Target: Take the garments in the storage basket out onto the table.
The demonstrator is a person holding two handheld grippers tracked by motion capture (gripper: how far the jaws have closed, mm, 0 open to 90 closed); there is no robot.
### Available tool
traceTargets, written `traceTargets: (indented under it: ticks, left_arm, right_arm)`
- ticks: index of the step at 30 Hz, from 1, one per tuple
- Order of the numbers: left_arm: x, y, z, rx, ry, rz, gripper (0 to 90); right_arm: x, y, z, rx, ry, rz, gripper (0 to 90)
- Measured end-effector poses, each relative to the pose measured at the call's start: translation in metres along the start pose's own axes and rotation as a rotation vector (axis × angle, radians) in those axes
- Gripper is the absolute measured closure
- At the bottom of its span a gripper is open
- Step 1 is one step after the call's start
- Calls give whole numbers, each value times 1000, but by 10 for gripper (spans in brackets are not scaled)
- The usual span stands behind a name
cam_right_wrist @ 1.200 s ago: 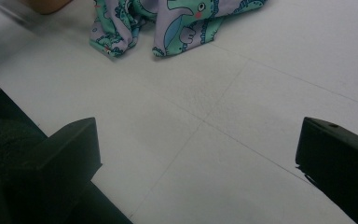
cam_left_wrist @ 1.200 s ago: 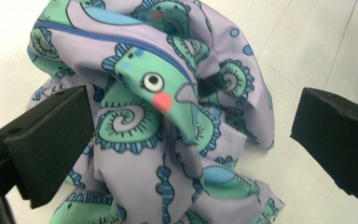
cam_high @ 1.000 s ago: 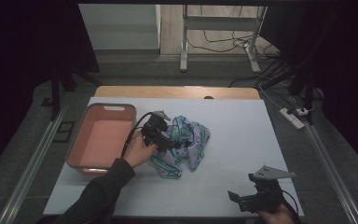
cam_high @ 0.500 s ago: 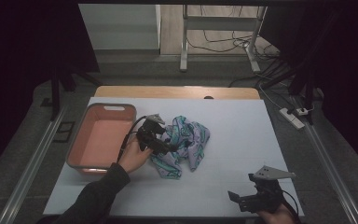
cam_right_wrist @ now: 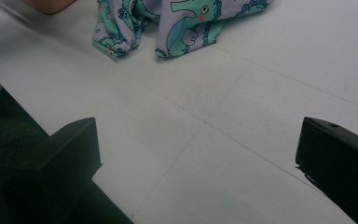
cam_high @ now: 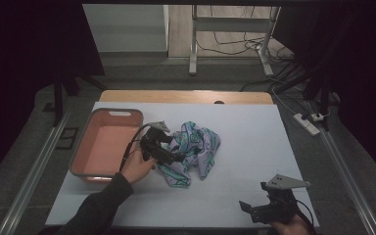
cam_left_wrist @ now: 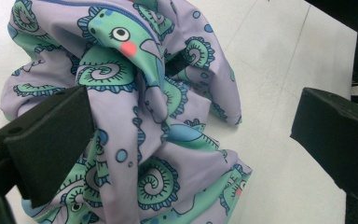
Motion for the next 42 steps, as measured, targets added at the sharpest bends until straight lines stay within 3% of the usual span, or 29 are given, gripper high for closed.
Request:
traceTargets:
  ticks: [6,17,24,28,32,42]
  left_arm:
    - [2,4,5,-1,5,-22,0]
    - [7,8,19,15,37,-4,0]
    - [9,12,27,23,41,-23,0]
    - [10,16,31,16,50,-56,0]
    - [15,19,35,42,66,-21,0]
    - [32,26,50,35,93,1,0]
  right_arm:
    - [0,-1,0,1,-1,2,0]
    - [0,-1,0,3,1,6,0]
    - [0,-1,0,3,1,6,0]
    - [0,-1,0,3,1,6,0]
    - [0,0,0,4,1,5,0]
    - [0,-1,0,4,1,7,0]
Point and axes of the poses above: each handheld gripper's, and its own axes: z roughly backward along the jaws, x roughly out of its underside, y roughly to its right, the point moved 4 cm from there along -z, roughly forward along the jaws, and after that the axes turned 3 degrees about x, right-handed, at the moved point
